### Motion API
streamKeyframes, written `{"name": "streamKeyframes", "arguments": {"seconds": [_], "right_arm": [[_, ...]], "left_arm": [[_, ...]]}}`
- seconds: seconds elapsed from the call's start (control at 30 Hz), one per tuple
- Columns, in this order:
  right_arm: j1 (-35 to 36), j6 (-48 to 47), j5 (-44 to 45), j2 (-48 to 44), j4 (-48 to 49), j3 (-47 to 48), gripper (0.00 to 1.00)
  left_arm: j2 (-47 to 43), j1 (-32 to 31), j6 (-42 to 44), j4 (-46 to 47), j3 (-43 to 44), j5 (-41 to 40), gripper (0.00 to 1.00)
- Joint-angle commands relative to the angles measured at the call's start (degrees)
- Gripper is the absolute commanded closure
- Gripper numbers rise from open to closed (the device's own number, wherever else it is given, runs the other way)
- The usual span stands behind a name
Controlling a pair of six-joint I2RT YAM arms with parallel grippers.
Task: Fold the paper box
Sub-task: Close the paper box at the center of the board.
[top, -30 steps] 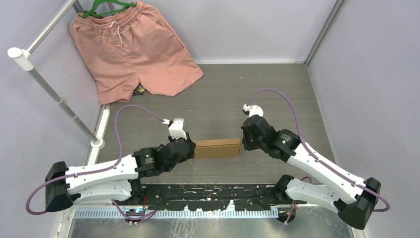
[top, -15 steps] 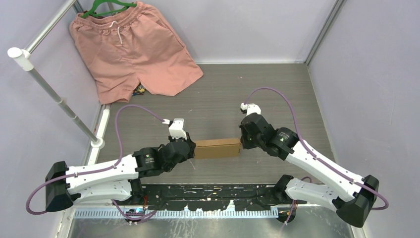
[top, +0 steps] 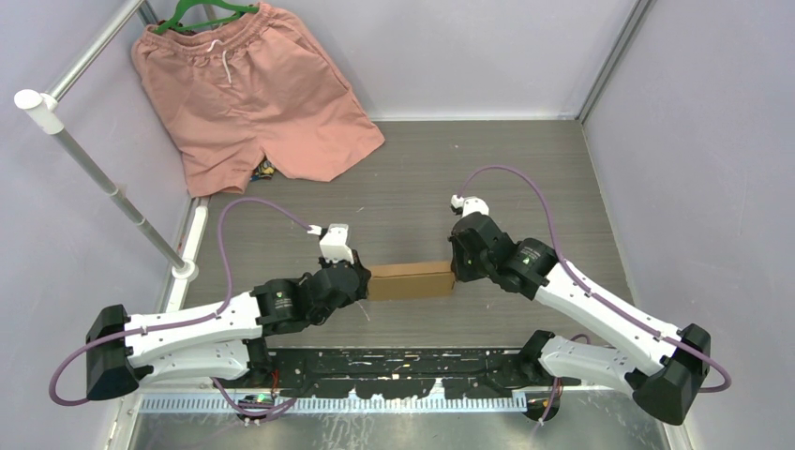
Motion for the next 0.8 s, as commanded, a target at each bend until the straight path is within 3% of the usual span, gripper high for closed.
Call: {"name": "streamKeyframes", "arguments": {"seconds": [0.0,0.3,0.47,0.77], "right_arm": [[0.1,2.0,-1.0,1.5,-0.2,-1.2,0.96],[0.1,3.6,-3.9,6.3,-0.5,-2.4,0.96],[0.2,4.0,-2.7,4.1,0.2,-3.0,0.97],[0.6,0.8,-3.0,1.1,0.2,5.2,0.96]], "left_arm": [[1.0,-0.3,1.0,-6.7,-1.1,1.5,0.88],[0.7,-0.3,0.7,-7.0,-1.1,1.6,0.88],[-0.4,-0.3,1.0,-7.4,-0.6,1.4,0.87],[1.4,-0.3,1.5,-6.4,-0.2,1.1,0.86]]}}
